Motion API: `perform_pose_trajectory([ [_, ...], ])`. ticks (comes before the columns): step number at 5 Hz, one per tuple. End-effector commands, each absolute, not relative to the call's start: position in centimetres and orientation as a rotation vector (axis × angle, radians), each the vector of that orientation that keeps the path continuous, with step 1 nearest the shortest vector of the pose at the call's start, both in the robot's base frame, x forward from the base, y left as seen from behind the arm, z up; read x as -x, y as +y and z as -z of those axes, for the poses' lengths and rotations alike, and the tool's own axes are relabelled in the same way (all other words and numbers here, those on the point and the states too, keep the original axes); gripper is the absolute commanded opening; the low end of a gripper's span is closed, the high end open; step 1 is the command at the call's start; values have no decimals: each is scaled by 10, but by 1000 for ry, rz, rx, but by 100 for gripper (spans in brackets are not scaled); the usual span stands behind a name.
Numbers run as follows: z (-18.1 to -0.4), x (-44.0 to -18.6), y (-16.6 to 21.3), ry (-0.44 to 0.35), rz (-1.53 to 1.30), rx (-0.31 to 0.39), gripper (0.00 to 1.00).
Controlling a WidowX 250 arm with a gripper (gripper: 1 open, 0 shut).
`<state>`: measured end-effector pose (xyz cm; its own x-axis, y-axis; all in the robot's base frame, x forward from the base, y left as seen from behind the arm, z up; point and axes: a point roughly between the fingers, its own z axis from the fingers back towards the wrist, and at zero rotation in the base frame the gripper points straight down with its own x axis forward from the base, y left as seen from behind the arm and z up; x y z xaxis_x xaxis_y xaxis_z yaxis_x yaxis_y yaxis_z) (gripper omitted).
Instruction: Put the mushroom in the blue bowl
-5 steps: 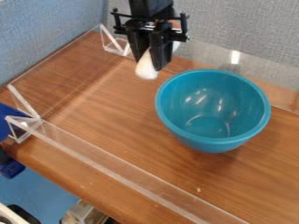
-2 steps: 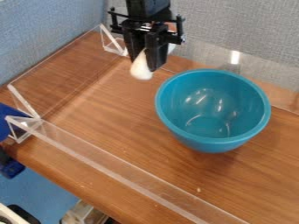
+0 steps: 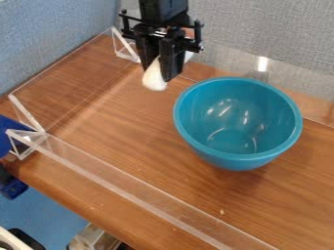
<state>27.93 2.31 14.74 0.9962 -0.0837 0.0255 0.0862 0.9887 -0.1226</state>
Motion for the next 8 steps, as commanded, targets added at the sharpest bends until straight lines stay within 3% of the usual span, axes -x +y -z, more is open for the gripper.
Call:
perform_pose_trajectory([
  [1, -158, -283, 24, -55, 102, 108, 0],
  [3, -153, -292, -28, -37, 226, 113, 0],
  [5, -125, -312, -82, 5, 322, 104, 0],
  [7, -94, -318, -94, 43, 352, 106, 0],
  [8, -98, -319, -93, 18, 352, 104, 0],
])
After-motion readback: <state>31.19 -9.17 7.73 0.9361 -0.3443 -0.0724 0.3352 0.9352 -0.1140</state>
